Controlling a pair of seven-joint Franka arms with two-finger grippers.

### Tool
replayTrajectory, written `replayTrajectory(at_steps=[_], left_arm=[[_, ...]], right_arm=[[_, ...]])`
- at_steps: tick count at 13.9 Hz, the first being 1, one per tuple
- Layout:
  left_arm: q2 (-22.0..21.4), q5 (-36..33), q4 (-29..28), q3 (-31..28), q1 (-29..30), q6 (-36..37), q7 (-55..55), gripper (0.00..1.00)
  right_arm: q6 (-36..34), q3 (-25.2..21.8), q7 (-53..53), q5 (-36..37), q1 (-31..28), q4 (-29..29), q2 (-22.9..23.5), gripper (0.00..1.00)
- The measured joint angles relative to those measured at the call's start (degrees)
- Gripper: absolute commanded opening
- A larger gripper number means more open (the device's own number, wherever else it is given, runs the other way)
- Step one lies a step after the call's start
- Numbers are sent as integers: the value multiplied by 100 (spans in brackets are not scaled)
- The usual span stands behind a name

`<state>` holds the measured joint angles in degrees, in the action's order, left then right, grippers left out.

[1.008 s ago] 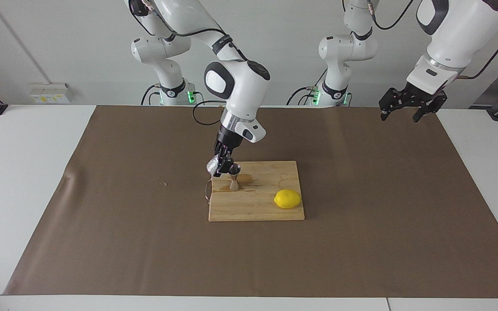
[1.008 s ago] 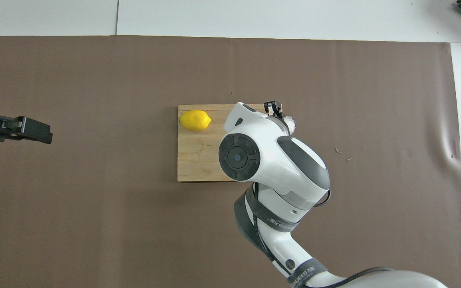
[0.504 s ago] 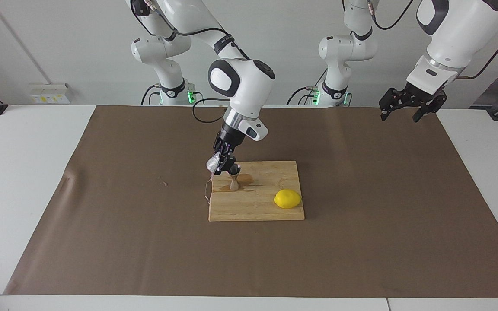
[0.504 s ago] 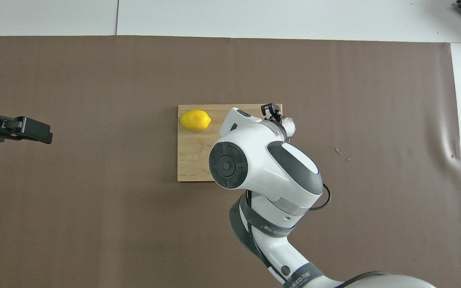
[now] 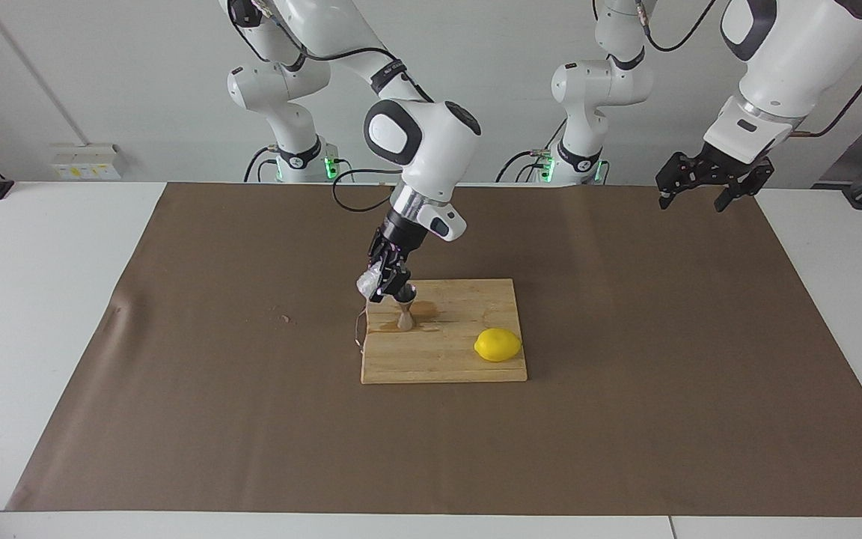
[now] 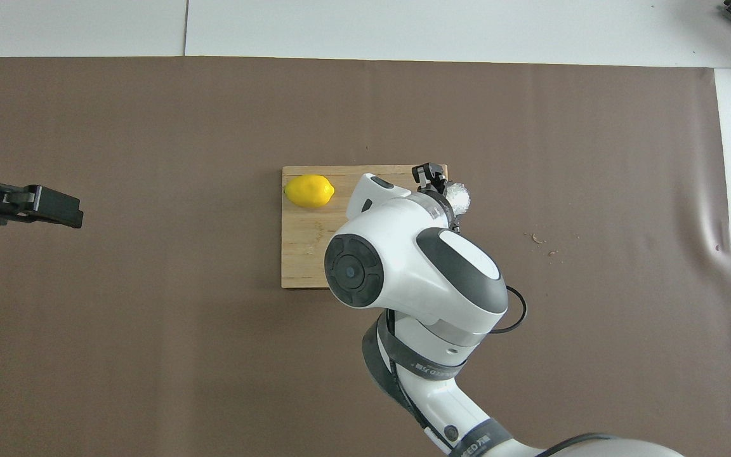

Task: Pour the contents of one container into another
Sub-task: 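Tilt the clear glass with the right gripper into the metal cup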

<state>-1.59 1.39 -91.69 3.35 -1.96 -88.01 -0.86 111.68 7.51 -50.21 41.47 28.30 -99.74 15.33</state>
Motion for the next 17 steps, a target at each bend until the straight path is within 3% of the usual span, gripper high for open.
replayTrajectory(at_steps=[17], left_arm=[[0,0,0,0,0,0,0,100]], right_arm=[[-105,1,-3,119,79,11,-32,0]])
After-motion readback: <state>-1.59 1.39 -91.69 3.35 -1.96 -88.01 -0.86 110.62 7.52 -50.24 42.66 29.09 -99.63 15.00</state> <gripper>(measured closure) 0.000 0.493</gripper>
